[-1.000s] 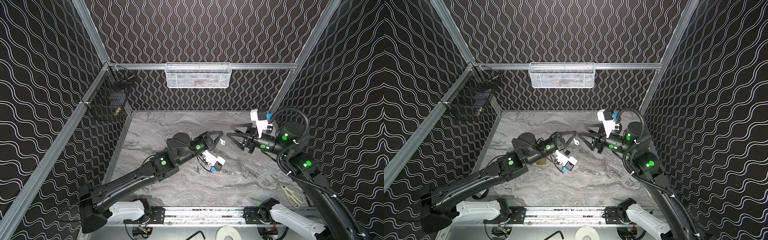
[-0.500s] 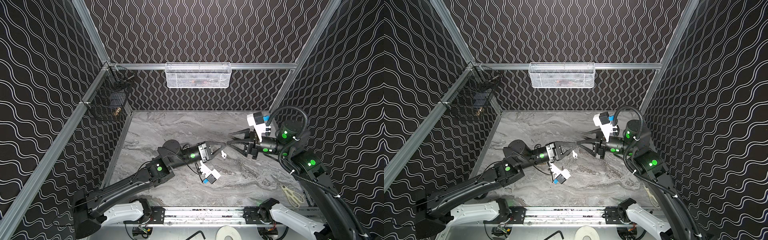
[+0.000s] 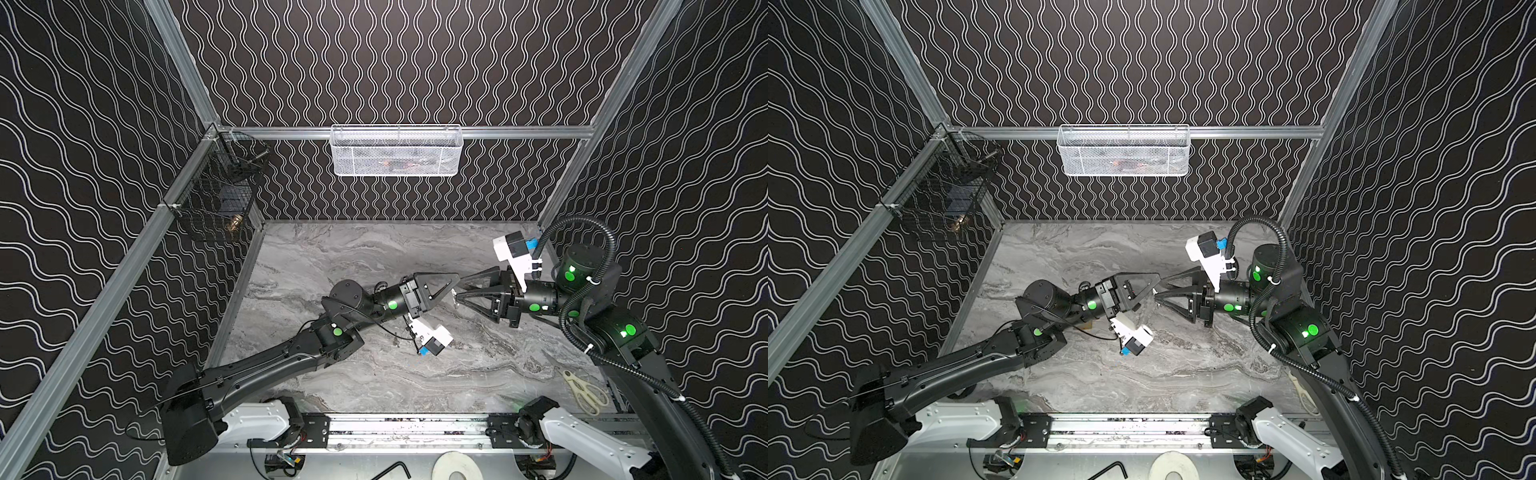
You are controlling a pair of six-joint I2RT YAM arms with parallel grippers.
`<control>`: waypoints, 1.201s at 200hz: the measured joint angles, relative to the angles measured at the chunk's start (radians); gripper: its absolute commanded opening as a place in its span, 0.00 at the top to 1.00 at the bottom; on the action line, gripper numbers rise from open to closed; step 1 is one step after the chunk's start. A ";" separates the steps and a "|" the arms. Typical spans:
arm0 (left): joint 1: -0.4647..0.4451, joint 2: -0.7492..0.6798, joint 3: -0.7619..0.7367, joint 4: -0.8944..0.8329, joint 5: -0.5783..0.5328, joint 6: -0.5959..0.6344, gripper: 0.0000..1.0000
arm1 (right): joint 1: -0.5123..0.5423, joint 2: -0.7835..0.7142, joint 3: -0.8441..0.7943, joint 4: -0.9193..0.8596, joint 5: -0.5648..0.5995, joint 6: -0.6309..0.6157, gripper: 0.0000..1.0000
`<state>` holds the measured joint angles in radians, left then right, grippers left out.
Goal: Unlock with the key
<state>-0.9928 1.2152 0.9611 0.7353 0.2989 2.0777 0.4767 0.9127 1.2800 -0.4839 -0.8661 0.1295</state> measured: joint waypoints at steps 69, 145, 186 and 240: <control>0.005 0.011 0.000 0.026 0.002 0.000 1.00 | 0.000 0.017 -0.002 -0.025 0.015 -0.010 0.63; 0.007 0.012 0.000 0.026 -0.005 0.000 1.00 | 0.000 0.016 -0.002 -0.025 0.008 -0.010 0.68; 0.007 0.017 0.000 0.036 -0.005 0.000 1.00 | 0.000 0.001 -0.005 -0.026 0.014 -0.010 0.76; 0.008 0.021 0.002 0.031 -0.008 0.000 1.00 | 0.000 -0.004 -0.005 -0.024 0.013 -0.007 0.98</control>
<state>-0.9844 1.2366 0.9627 0.7658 0.2909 2.0781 0.4767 0.9085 1.2747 -0.5076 -0.8532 0.1223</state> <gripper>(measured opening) 0.049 0.071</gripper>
